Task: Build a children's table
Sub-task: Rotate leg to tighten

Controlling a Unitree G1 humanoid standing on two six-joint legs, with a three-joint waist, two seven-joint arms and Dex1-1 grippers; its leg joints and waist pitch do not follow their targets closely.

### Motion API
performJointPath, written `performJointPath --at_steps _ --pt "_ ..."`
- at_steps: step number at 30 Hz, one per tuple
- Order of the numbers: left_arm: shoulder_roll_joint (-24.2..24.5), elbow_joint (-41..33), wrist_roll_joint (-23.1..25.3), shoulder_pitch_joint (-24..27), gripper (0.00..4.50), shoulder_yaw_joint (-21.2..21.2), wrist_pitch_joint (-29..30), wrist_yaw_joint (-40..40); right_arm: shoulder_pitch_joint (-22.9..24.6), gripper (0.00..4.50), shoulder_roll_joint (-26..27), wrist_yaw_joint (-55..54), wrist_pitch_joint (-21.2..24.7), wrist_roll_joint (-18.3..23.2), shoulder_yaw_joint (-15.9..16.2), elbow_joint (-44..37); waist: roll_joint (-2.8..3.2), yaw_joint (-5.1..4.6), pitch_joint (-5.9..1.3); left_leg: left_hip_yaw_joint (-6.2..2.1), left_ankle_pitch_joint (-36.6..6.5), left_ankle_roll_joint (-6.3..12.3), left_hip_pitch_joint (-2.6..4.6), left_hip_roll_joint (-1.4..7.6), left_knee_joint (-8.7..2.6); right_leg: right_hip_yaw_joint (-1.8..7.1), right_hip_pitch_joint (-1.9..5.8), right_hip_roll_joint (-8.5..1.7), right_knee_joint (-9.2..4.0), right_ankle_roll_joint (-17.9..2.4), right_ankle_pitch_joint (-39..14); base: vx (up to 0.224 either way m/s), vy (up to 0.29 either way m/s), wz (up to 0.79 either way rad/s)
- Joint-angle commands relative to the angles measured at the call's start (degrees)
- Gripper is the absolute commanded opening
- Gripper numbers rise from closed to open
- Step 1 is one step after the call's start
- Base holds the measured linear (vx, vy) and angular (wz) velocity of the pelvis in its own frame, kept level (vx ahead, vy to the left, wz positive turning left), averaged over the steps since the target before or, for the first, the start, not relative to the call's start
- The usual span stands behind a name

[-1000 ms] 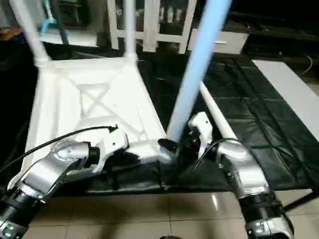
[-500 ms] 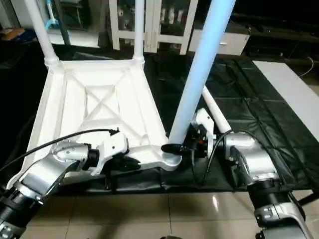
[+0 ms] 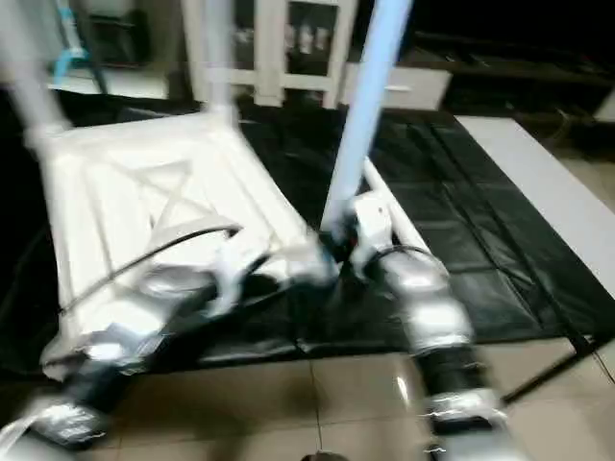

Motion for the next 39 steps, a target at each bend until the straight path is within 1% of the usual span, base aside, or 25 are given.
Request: performJointPath --at_steps 1,2,3,5,6,9,10,11,12,13,14,15,16,17,18,19,21,23,24,25,29,32,33,35,39 --pt "1.7 1.4 1.8 -1.7 0.00 4.4 -1.2 5.6 3.2 1.86 -0.2 -14.6 -1.9 -4.9 -7.0 2.7 1.26 -0.14 -3.17 -0.03 -20.1 -1.24 0.02 -0.09 -4.77 0.68 2.54 -1.58 -5.55 -2.0 -31.2 0.000 0.000 0.00" --pt "1.2 2.1 1.9 -2.1 0.00 4.3 -1.8 6.2 3.1 1.86 1.5 -15.9 -3.2 -5.3 -6.5 2.8 0.90 -0.40 -3.50 0.01 -19.9 -0.92 0.07 -0.14 -4.72 0.76 2.61 -1.40 -5.36 -3.0 -27.9 0.000 0.000 0.00" --pt "1.0 2.5 2.1 -2.4 0.00 4.1 -2.4 6.4 2.5 1.86 2.8 -15.6 -3.4 -5.4 -5.3 3.6 0.90 -0.42 -3.30 0.11 -20.3 -0.23 0.14 -0.11 -4.90 0.83 2.51 -1.14 -5.20 -4.0 -25.9 0.000 0.000 0.00" --pt "0.7 2.9 2.3 -3.0 0.00 3.8 -2.5 6.3 1.1 1.85 4.6 -14.9 -4.7 -4.9 -3.8 6.0 1.06 -0.65 -3.12 0.11 -21.9 0.34 0.16 -0.08 -4.98 0.84 2.57 -1.07 -5.06 -4.7 -25.4 0.000 0.000 0.00" --pt "0.6 3.3 2.8 -3.4 0.00 3.8 -2.4 6.4 -0.4 1.85 6.2 -12.5 -6.6 -3.3 -3.2 7.9 0.91 -0.79 -3.15 0.12 -22.2 0.60 0.01 -0.02 -5.01 0.84 2.68 -1.19 -5.02 -4.9 -25.2 0.000 0.000 0.00" --pt "0.5 3.7 3.7 -3.9 0.00 3.9 -1.9 6.9 -1.8 1.85 7.3 -6.8 -9.3 -2.5 -1.2 7.3 1.07 -0.78 -3.17 0.20 -21.2 0.98 -0.07 0.10 -5.02 1.11 2.87 -1.35 -4.73 -5.9 -22.8 0.000 0.000 0.00" --pt "0.9 3.5 3.8 -3.8 0.00 3.7 -1.6 7.2 -1.4 2.20 6.6 -1.6 -9.6 -3.0 2.0 5.1 0.93 -0.70 -3.24 0.26 -20.1 1.24 -0.19 0.14 -5.06 1.23 3.15 -1.25 -4.42 -6.6 -20.9 0.000 0.000 0.00" --pt "1.3 3.5 3.7 -3.6 0.00 3.6 -1.6 7.2 -0.9 2.20 6.1 0.2 -10.0 -3.3 3.3 3.9 0.98 -0.55 -3.27 0.26 -19.4 1.33 -0.22 0.23 -5.06 1.28 3.30 -1.25 -4.21 -6.9 -19.8 0.000 0.000 0.00" --pt "1.5 3.5 3.7 -3.6 0.00 3.5 -1.6 7.2 -0.7 2.41 6.0 0.7 -10.1 -3.4 3.7 3.5 0.87 -0.45 -3.30 0.43 -18.1 1.74 -0.36 0.21 -4.99 1.42 3.39 -1.29 -4.07 -7.3 -18.3 0.000 0.000 0.00" --pt "2.0 3.4 3.6 -3.5 0.00 3.3 -1.8 6.9 0.0 2.55 5.3 1.9 -10.0 -3.4 4.4 2.0 0.49 -0.44 -3.34 0.58 -17.7 2.06 -0.35 0.20 -4.91 1.45 3.33 -1.24 -4.12 -7.4 -18.6 0.000 0.000 0.00" --pt "2.3 3.4 3.5 -3.4 0.00 3.1 -2.0 6.8 0.3 2.57 4.9 2.2 -9.9 -3.4 4.7 1.3 0.66 -0.37 -3.24 0.51 -17.5 2.24 -0.57 0.13 -4.99 1.43 3.42 -1.25 -4.09 -7.2 -19.7 0.000 0.000 0.00" --pt "4.0 3.1 3.1 -2.9 0.00 2.2 -2.7 3.9 1.8 2.64 3.2 4.2 -9.0 -2.3 4.4 -1.8 0.53 -0.80 -3.27 0.15 -17.0 1.92 -1.33 0.14 -5.28 1.27 4.12 -1.49 -4.07 -6.1 -21.7 0.000 0.000 0.00" --pt "4.0 3.1 3.1 -2.9 0.00 2.2 -2.7 3.9 1.8 2.88 3.2 4.2 -9.0 -2.3 4.4 -1.8 0.63 -0.85 -3.38 0.06 -16.7 1.76 -1.37 0.14 -5.21 1.27 4.20 -1.59 -4.05 -5.7 -21.8 0.000 0.000 0.00" --pt "5.0 2.7 3.0 -2.5 0.00 1.4 -3.7 1.9 2.5 2.88 2.6 6.6 -7.8 -0.6 4.2 -3.2 0.65 -1.08 -3.47 -0.01 -16.0 1.62 -1.42 0.12 -5.14 1.35 4.18 -1.65 -3.94 -5.7 -21.2 0.000 0.000 0.00" --pt "6.3 1.9 3.0 -2.0 0.00 0.3 -3.6 -0.1 3.4 2.88 1.6 10.3 -6.5 1.6 4.2 -5.1 0.69 -1.20 -3.48 0.18 -15.9 2.44 -0.71 0.17 -4.94 1.51 3.66 -1.46 -4.15 -6.9 -19.4 0.000 0.000 0.00" --pt "8.8 -0.1 2.5 -0.6 0.00 -2.0 -5.0 -5.1 4.7 3.00 -1.3 17.1 -5.8 3.1 5.7 -7.5 0.71 -1.07 -3.56 0.25 -15.7 2.94 -0.49 0.28 -4.84 1.60 3.59 -1.50 -4.06 -7.6 -18.5 0.000 0.000 0.00" --pt "11.9 -3.1 1.3 1.6 0.00 -4.4 -6.6 -11.5 6.4 3.05 -6.8 27.8 -5.5 4.2 7.9 -9.9 0.86 -0.61 -3.51 0.51 -12.6 4.61 -0.35 0.81 -4.81 1.87 3.69 -1.50 -3.34 -11.0 -12.7 0.059 -0.009 0.06" --pt "12.6 -3.7 1.1 2.1 0.00 -4.9 -7.5 -13.1 6.7 3.05 -8.1 30.6 -4.7 5.0 8.1 -10.4 0.91 -0.35 -3.61 0.66 -10.5 5.19 -0.42 0.85 -4.62 1.94 3.83 -1.51 -2.88 -12.4 -9.9 0.058 0.005 0.03" --pt "13.3 -4.6 0.6 2.6 0.00 -5.3 -6.8 -14.3 6.8 3.05 -9.8 33.3 -3.9 5.3 8.4 -10.5 0.92 -0.01 -3.69 0.77 -8.2 5.96 -0.20 0.91 -4.54 1.95 3.85 -1.42 -2.43 -14.1 -6.8 0.000 0.000 0.00" --pt "14.0 -5.4 0.2 3.0 0.00 -5.8 -7.6 -15.8 6.7 3.05 -11.3 35.7 -3.7 5.4 8.4 -10.2 0.66 -0.05 -3.59 0.84 -7.9 6.14 -0.34 0.86 -4.58 1.95 3.92 -1.38 -2.43 -14.3 -6.8 0.000 0.000 0.00" --pt "17.2 -9.6 -3.1 4.9 0.00 -7.7 -9.5 -23.1 5.7 3.05 -15.8 43.3 -2.1 6.8 7.8 -8.3 0.61 0.40 -3.28 0.99 -11.5 5.57 0.12 0.99 -4.75 1.97 3.70 -1.52 -2.97 -13.8 -12.6 0.000 0.000 0.00" --pt "18.0 -10.2 -3.5 5.0 0.00 -8.1 -9.3 -24.4 4.9 3.05 -18.3 47.4 -0.6 7.6 8.0 -7.8 0.30 1.17 -3.09 1.30 -13.9 4.14 0.53 1.03 -4.77 2.08 3.16 -1.49 -3.46 -11.9 -17.9 0.000 0.000 0.00" --pt "18.7 -11.0 -3.8 5.1 0.00 -8.3 -9.3 -26.0 4.0 3.05 -20.6 50.3 0.4 8.0 8.4 -7.6 0.19 1.38 -3.15 1.44 -13.7 3.93 0.81 1.01 -4.67 2.14 2.98 -1.47 -3.48 -11.8 -18.0 0.000 0.000 0.00" --pt "18.9 -11.2 -3.8 5.2 0.00 -8.2 -9.5 -26.7 3.4 3.05 -21.8 51.6 0.7 8.1 8.4 -7.3 0.28 1.51 -3.15 1.50 -13.2 3.90 0.78 1.09 -4.70 2.21 2.94 -1.47 -3.38 -11.9 -17.1 0.000 0.000 0.00" --pt "19.2 -11.6 -3.8 5.3 0.00 -8.0 -9.5 -27.8 2.1 3.05 -23.7 54.7 1.9 8.0 7.9 -6.4 -0.19 2.44 -3.29 1.71 -11.0 4.11 0.67 1.05 -4.50 2.36 2.96 -1.45 -3.16 -11.4 -16.6 0.000 0.000 0.00"
